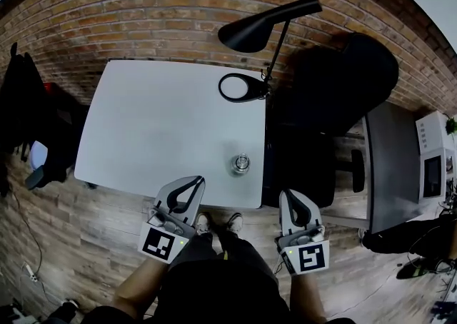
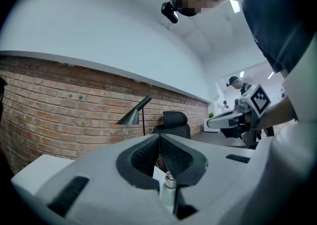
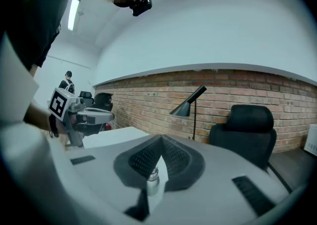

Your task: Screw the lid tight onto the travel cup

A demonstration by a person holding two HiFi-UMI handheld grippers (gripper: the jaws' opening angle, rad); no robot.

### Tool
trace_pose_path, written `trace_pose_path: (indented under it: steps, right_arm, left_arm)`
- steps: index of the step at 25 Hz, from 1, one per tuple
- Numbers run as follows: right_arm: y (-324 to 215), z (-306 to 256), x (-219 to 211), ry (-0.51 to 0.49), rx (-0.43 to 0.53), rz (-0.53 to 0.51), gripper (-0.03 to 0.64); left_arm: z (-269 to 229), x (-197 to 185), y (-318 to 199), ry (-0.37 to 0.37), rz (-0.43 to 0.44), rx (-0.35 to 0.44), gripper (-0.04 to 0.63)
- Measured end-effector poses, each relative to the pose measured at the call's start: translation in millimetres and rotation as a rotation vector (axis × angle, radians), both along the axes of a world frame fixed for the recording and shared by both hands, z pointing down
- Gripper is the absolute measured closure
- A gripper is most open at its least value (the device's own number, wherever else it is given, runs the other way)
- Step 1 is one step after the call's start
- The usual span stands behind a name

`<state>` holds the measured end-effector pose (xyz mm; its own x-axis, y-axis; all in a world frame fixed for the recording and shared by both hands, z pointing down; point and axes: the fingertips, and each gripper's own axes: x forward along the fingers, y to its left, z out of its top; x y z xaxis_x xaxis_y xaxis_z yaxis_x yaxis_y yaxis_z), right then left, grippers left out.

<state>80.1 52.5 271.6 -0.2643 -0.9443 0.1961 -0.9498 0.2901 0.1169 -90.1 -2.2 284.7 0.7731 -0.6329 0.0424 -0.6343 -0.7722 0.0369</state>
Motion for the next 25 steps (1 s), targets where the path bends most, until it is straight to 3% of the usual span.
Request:
trace_pose_path:
  steps: [6, 10, 16, 20, 25]
  right_arm:
    - [-15, 23, 13, -0.036, 0.008, -0.02, 0.603]
    - [-21, 53, 15, -0.004, -0.066, -0.034, 0.603]
    - [-35, 89, 9, -0.011, -0.101, -0.088, 0.6]
    - [-43, 116, 1, -0.035, -0.127, -0.13, 0.55]
    - [-50, 151, -8, -0.058, -0.149, -0.184, 0.488]
  left_arm:
    - [23, 17, -4, -0.013, 0.004, -0.035, 0.566]
    - [41, 25, -8, -0.023, 0.005, -0.066, 0.565]
    - [69, 41, -23, -0.049, 0.026, -0.08, 0.565]
    - [90, 50, -25, -0.061, 0.054, -0.093, 0.561]
    - [120, 63, -22, -0.087, 0.085, -0.123, 0.462]
